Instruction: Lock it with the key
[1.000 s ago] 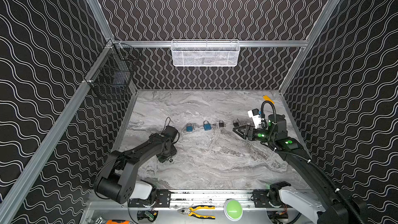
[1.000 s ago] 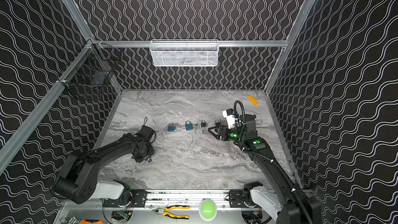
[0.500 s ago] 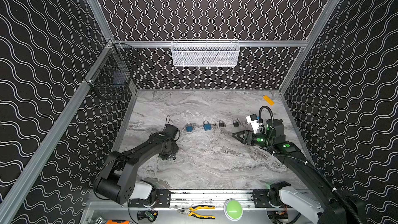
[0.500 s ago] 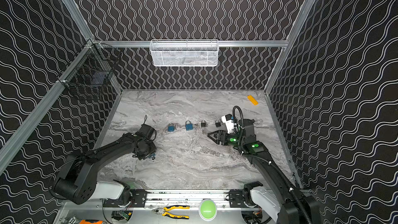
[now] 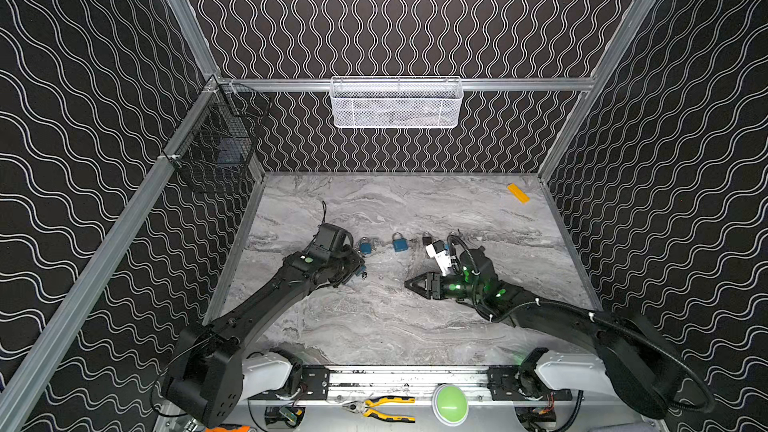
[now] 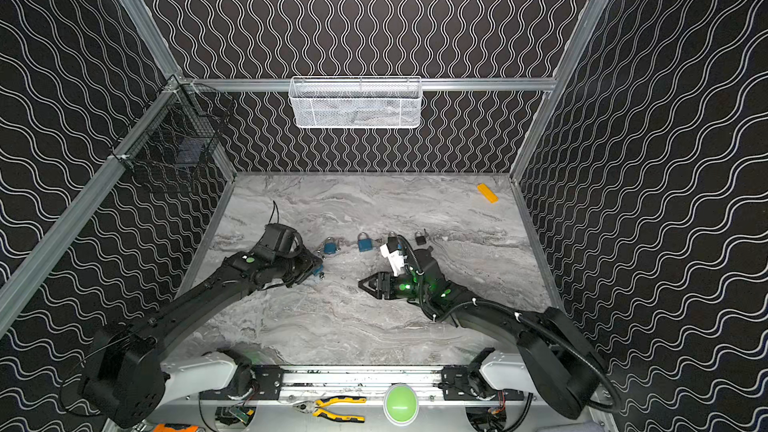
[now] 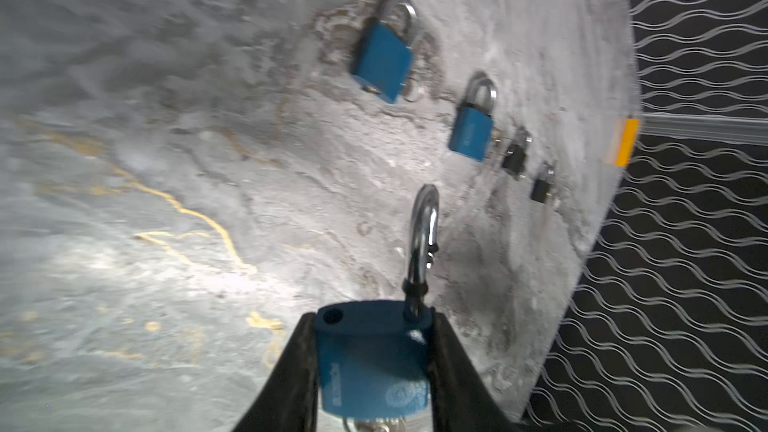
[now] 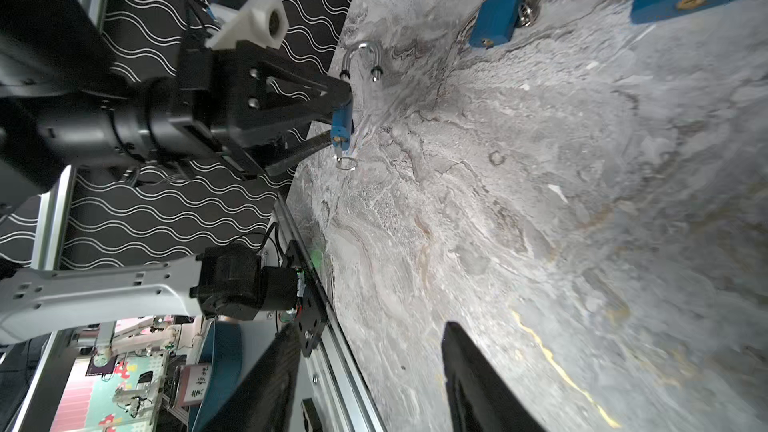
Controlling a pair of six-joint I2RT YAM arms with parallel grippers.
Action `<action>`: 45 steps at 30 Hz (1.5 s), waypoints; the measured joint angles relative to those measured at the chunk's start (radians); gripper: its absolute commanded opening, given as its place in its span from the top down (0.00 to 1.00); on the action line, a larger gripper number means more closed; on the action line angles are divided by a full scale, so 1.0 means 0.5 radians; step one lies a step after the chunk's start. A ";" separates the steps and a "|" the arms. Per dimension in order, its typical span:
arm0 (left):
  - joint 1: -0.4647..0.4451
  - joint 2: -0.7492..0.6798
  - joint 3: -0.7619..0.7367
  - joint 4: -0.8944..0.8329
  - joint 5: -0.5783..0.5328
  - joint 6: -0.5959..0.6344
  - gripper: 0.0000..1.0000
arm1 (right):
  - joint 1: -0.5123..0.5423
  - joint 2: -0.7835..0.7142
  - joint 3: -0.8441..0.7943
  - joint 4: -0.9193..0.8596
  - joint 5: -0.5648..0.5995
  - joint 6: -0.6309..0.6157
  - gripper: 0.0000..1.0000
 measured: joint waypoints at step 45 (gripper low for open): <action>-0.048 -0.240 -0.147 0.369 0.214 -0.263 0.81 | 0.401 0.758 0.590 0.520 0.697 -0.096 0.69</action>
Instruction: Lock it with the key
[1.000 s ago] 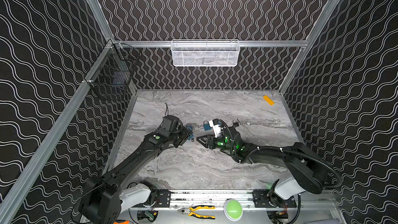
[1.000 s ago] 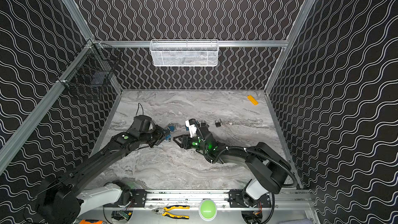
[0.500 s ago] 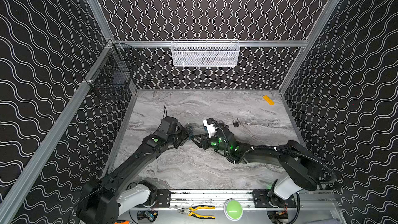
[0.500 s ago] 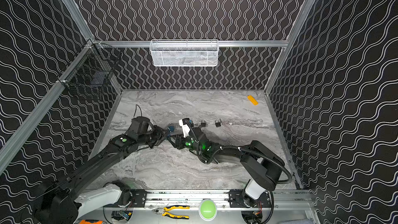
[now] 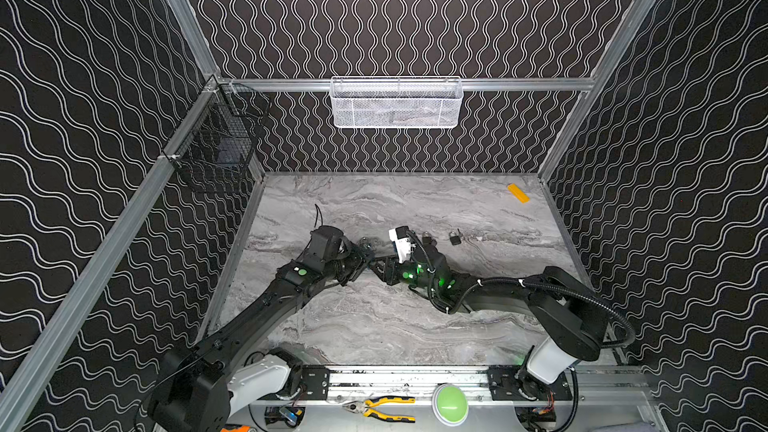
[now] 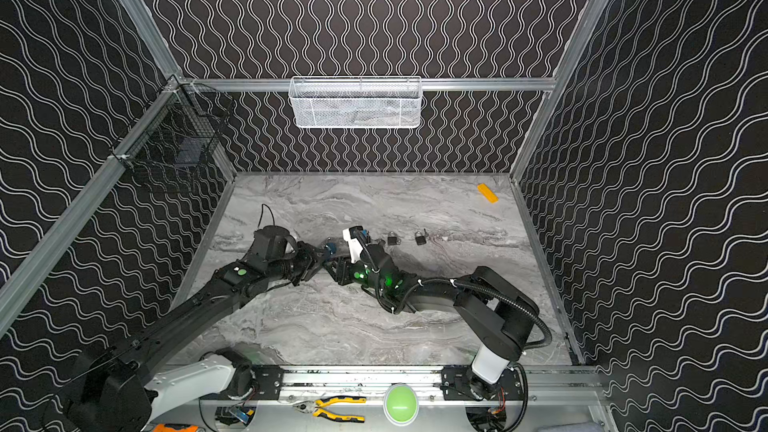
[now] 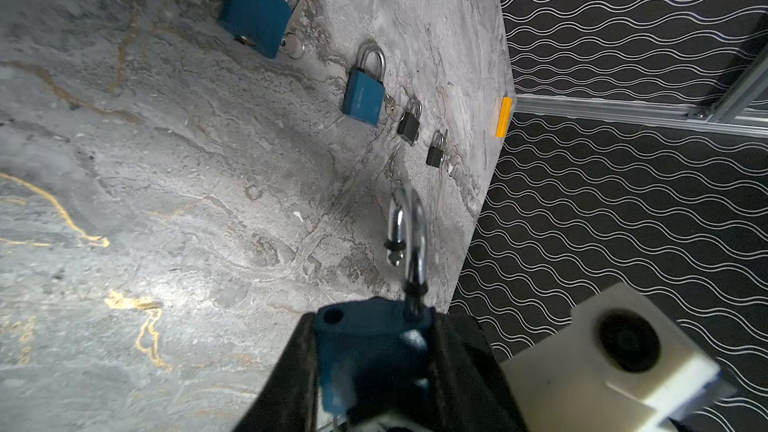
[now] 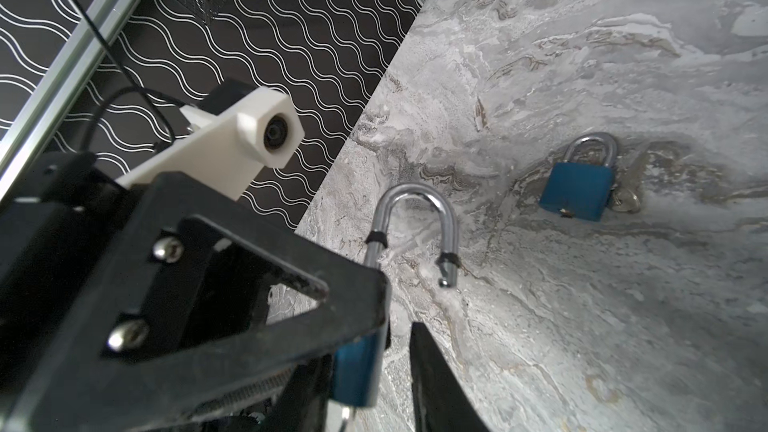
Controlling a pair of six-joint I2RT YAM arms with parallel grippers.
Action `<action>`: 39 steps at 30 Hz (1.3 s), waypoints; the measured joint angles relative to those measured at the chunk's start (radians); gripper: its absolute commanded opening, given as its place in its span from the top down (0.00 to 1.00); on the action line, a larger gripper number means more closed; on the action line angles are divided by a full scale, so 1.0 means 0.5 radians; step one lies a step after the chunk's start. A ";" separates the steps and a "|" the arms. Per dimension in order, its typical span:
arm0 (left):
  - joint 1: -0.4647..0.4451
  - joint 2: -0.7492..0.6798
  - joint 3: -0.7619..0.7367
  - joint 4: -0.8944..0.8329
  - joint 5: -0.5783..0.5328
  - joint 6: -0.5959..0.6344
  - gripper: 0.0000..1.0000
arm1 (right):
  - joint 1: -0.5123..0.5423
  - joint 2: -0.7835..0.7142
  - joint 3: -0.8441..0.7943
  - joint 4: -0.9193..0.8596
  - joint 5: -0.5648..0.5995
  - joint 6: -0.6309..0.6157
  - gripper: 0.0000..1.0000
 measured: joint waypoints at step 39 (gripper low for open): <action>0.275 0.249 0.270 0.244 0.356 1.309 0.16 | -0.555 -0.623 0.020 -0.832 -0.710 -0.095 1.00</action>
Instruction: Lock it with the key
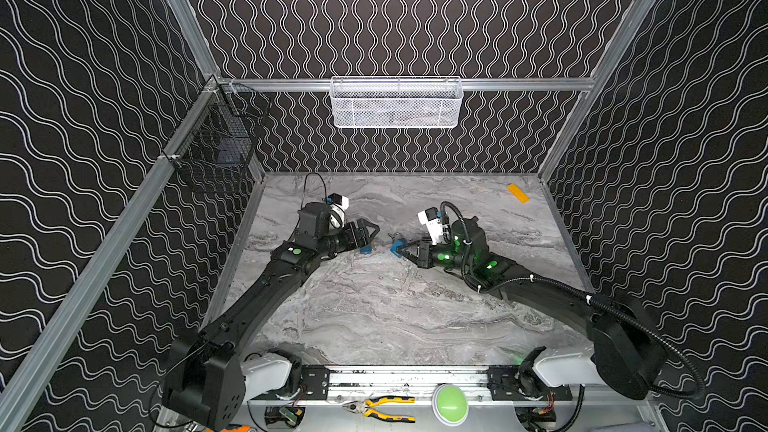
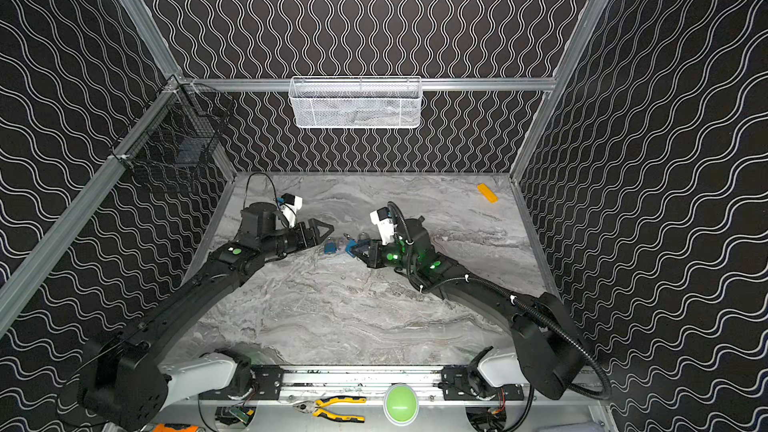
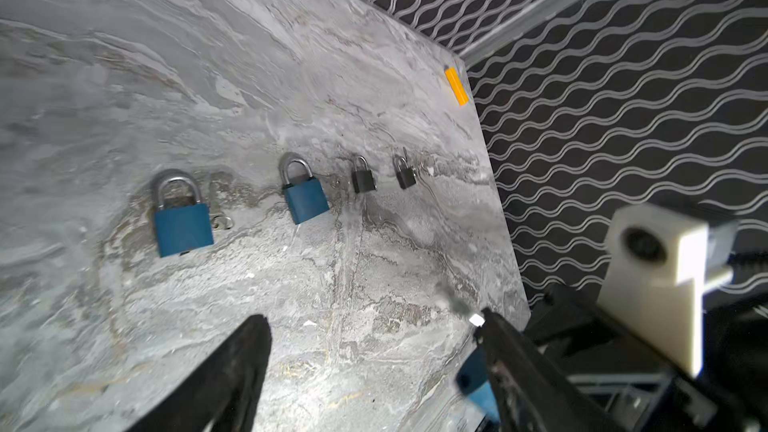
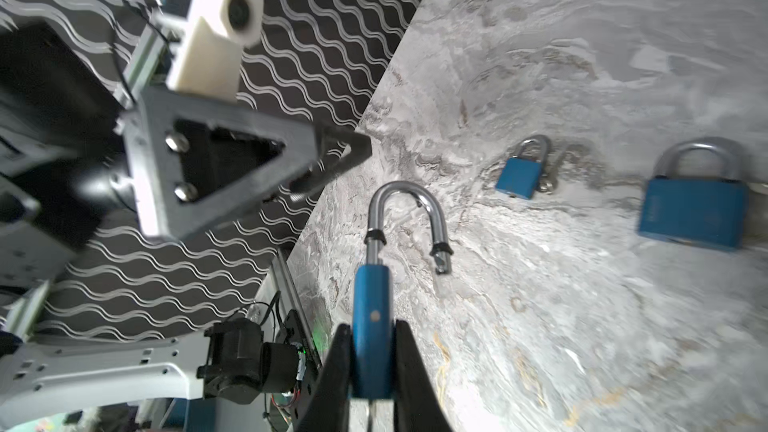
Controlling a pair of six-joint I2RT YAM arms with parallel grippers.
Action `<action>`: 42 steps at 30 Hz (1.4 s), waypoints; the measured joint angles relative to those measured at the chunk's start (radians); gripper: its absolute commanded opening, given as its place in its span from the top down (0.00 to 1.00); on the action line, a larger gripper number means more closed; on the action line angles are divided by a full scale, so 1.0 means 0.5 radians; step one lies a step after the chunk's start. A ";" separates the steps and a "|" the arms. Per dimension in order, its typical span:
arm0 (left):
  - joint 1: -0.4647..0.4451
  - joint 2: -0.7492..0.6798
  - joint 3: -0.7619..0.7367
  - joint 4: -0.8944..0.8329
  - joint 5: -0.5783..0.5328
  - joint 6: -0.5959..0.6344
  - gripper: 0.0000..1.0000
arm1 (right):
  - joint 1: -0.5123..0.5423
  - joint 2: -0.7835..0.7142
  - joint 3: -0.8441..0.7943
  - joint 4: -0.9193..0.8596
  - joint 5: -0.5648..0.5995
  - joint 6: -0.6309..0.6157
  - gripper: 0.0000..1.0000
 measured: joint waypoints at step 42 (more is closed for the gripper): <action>-0.262 0.524 -0.243 1.353 0.638 -0.182 0.16 | -0.284 0.239 -0.022 0.214 -0.723 0.290 1.00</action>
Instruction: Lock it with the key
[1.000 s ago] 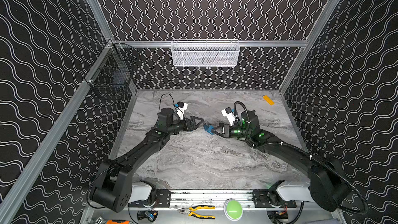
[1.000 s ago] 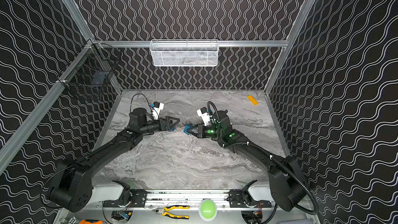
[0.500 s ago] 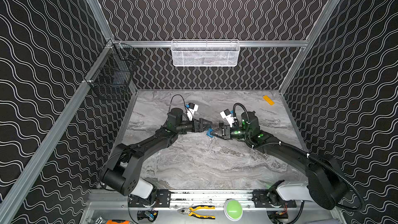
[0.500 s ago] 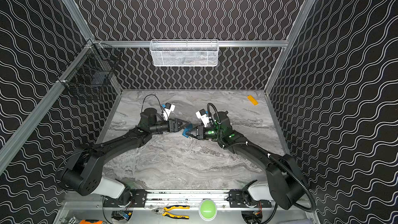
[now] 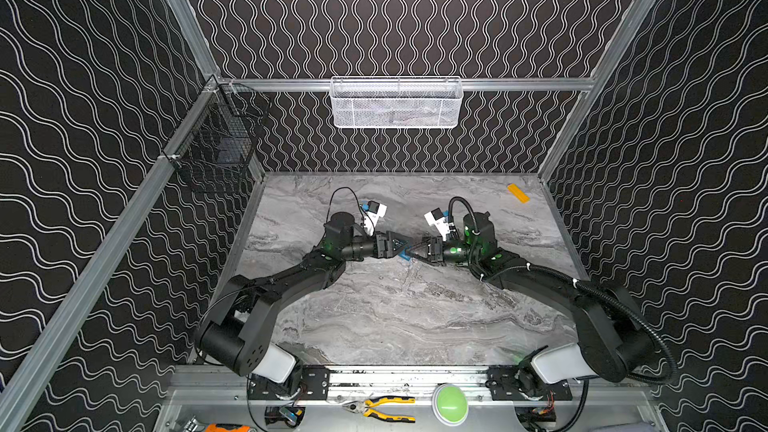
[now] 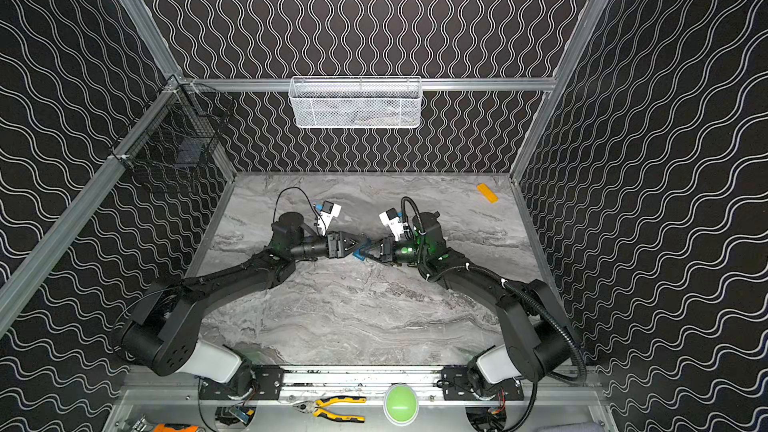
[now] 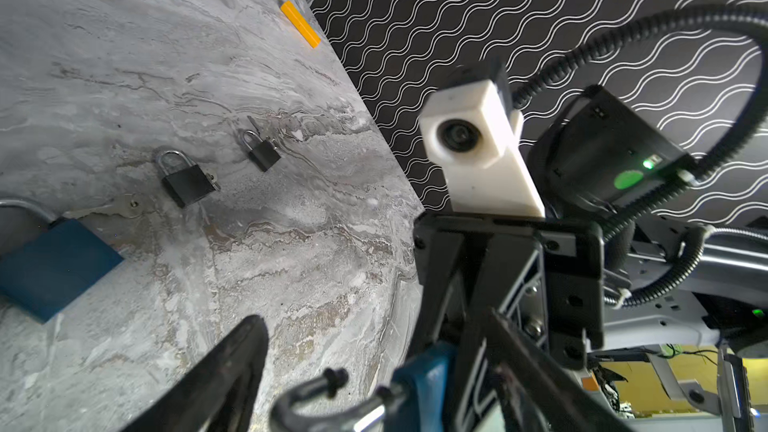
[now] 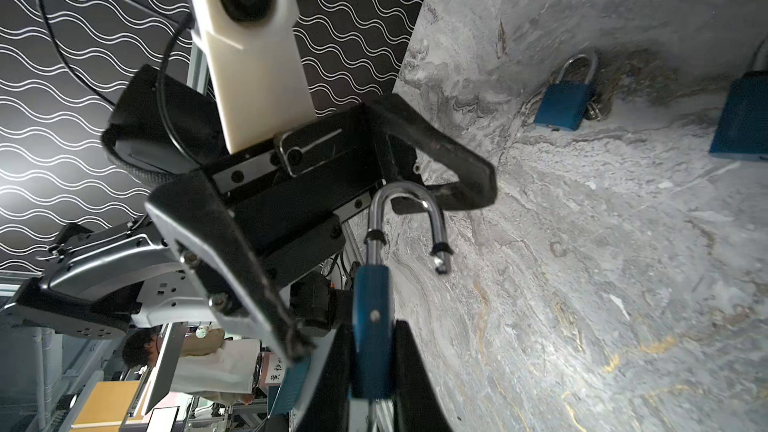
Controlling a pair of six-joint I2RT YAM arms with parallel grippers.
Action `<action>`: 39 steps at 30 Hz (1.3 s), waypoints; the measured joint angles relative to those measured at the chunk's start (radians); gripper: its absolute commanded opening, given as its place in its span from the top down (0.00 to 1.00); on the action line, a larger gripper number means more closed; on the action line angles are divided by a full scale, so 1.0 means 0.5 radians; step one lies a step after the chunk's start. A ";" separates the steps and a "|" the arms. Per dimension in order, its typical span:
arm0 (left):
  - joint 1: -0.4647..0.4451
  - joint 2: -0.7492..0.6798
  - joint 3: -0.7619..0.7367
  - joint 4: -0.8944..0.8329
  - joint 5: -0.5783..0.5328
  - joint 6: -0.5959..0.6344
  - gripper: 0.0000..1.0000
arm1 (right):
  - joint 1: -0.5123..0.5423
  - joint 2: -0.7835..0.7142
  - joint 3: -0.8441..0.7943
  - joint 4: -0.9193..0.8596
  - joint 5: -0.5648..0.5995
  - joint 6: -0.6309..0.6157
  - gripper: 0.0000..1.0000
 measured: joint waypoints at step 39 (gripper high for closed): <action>0.129 -0.145 -0.051 -0.137 0.037 0.025 0.40 | -0.060 0.098 0.019 0.066 -0.057 -0.044 1.00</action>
